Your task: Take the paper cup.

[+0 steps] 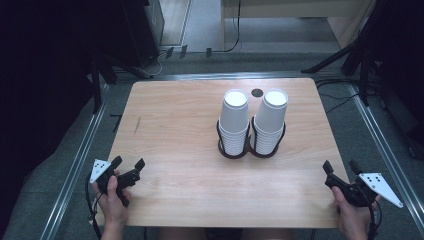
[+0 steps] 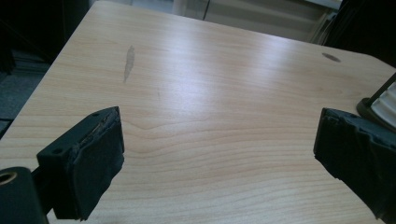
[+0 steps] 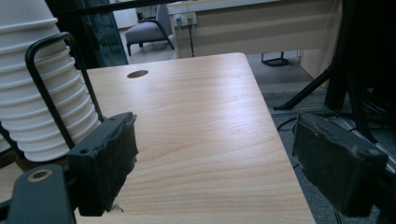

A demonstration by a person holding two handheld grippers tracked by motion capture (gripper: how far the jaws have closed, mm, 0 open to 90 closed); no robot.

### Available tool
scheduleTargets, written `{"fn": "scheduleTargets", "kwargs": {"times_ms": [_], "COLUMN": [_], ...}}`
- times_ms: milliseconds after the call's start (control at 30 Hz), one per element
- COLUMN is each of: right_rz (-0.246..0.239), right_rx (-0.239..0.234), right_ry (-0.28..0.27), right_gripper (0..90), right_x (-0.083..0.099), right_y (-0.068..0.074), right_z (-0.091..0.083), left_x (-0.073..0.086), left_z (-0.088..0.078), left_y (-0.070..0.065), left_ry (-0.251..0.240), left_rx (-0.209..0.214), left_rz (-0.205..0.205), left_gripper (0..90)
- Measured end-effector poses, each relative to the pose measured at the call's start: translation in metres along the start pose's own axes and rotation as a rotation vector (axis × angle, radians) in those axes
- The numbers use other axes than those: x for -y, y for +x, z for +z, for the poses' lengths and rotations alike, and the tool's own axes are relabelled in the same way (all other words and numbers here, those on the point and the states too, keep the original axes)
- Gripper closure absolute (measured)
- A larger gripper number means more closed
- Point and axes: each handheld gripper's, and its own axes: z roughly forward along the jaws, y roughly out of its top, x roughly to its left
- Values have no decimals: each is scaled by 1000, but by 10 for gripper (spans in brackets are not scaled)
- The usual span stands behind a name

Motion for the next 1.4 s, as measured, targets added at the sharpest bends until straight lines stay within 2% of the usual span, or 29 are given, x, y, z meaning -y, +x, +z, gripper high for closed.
{"fn": "scheduleTargets", "kwargs": {"times_ms": [67,133,367,467,500,567,667,700,733,800,833,933,1167,1400], "right_rz": [-26,-31,-23,-35,-35,-48,-69,-69,-80,-84,-92,-91,-100,-112], "right_rx": [0,-13,-51,-83,-83,-115,-130,-130,-144,-157,-177,-210,-252,-261], "right_ry": [5,0,-11,-5,-5,-7,-10,-10,-13,-16,-20,-20,-24,-21], "right_gripper": [155,178,210,210,210,211,214,214,218,219,220,221,218,204], "right_x": [-1,-5,-21,-30,-30,-38,-47,-47,-53,-56,-62,-69,-83,-92], "right_y": [4,8,24,36,36,47,60,60,69,74,82,92,114,130], "right_z": [0,0,-2,-1,-1,1,4,4,8,9,14,19,31,42], "left_x": [-1,-2,-3,-3,-3,-4,-3,-3,-4,-4,-4,-4,-5,-6], "left_z": [0,1,1,3,3,3,2,2,1,1,1,2,3,3], "left_y": [-1,-1,1,0,0,-2,-5,-5,-4,-4,-4,-4,-5,-3], "left_ry": [1,0,-9,-9,-9,-10,-10,-10,-11,-14,-16,-16,-19,-25], "left_rx": [2,2,9,18,18,25,27,27,27,28,28,33,45,50], "left_rz": [4,12,-15,-21,-21,-22,-7,-7,-8,-13,-18,-17,-20,-28], "left_gripper": [18,19,18,18,18,18,19,18,18,18,18,18,18,18]}}
